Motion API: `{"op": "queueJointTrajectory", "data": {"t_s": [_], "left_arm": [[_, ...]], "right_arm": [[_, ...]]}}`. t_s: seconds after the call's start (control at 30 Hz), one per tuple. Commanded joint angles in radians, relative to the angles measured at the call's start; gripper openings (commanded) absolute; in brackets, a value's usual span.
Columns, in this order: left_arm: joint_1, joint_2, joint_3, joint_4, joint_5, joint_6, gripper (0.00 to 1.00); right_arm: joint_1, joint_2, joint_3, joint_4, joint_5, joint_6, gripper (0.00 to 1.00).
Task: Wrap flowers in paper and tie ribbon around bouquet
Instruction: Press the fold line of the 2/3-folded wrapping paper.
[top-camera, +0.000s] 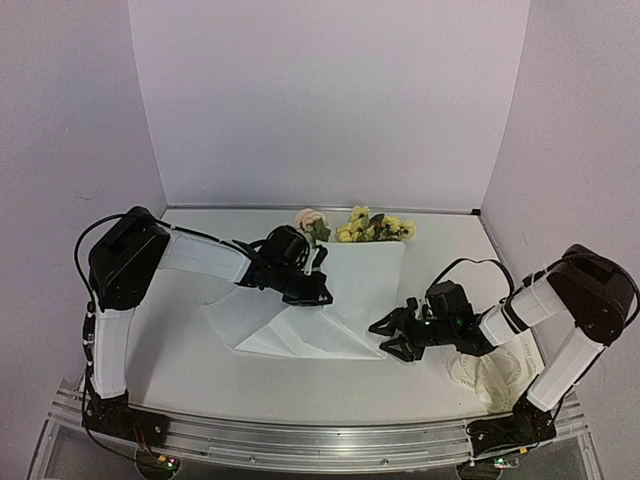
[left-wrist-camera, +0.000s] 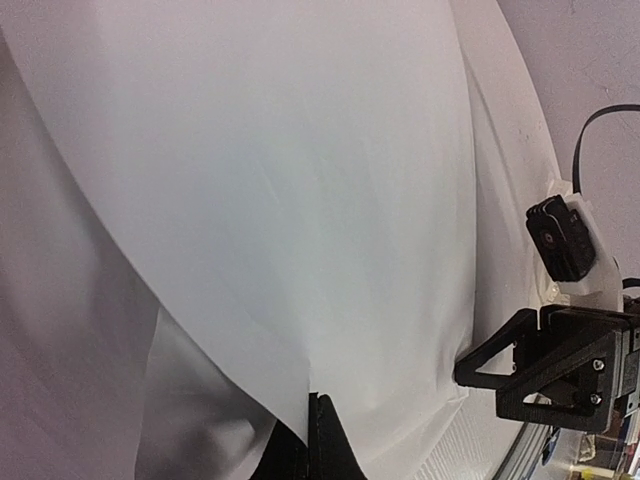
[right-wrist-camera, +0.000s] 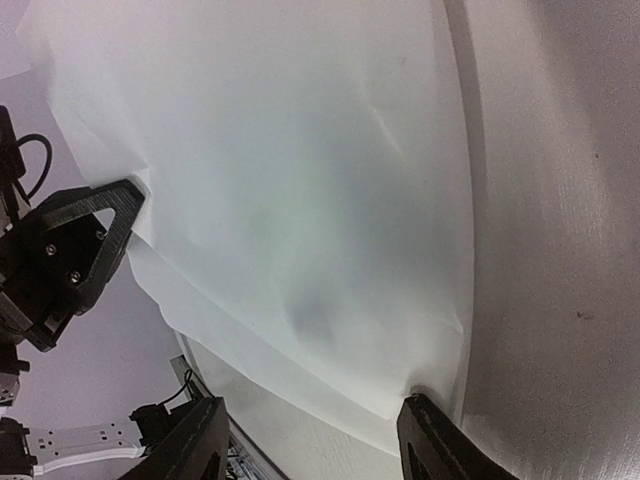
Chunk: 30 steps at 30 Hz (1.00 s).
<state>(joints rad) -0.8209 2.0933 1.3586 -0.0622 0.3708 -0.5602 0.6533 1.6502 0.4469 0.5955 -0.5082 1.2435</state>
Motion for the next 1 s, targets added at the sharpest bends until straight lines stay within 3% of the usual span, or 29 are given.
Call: {"op": "queueJointTrajectory", "data": {"t_s": [0.0,0.1,0.2,0.33,0.47,0.63,0.77,0.97], "left_arm": [[0.004,-0.033,0.007,-0.018,-0.038,-0.018,0.01],[0.005,-0.044,0.009,-0.023,-0.045,-0.019,0.10],[0.005,-0.100,0.003,-0.018,-0.060,-0.012,0.26],[0.004,-0.179,0.010,-0.049,-0.103,-0.004,0.35],[-0.007,-0.232,0.015,-0.067,-0.116,-0.021,0.35],[-0.067,-0.184,0.039,-0.037,-0.048,-0.072,0.25],[-0.083,-0.090,0.005,0.138,0.074,-0.146,0.15],[-0.085,0.015,-0.012,0.332,0.185,-0.232,0.13]], "right_arm": [[0.005,0.061,-0.044,0.028,0.027,0.025,0.60],[0.005,0.075,-0.047,0.038,0.029,0.027,0.59],[0.006,0.079,-0.048,0.040,0.027,0.025,0.59],[0.006,0.077,-0.053,0.038,0.025,0.022,0.59],[0.006,0.077,-0.053,0.037,0.023,0.022,0.59],[0.006,0.075,-0.048,0.035,0.019,0.022,0.59],[0.006,0.072,-0.053,0.033,0.020,0.022,0.59],[0.009,0.067,-0.070,0.034,0.029,0.025,0.59]]}}
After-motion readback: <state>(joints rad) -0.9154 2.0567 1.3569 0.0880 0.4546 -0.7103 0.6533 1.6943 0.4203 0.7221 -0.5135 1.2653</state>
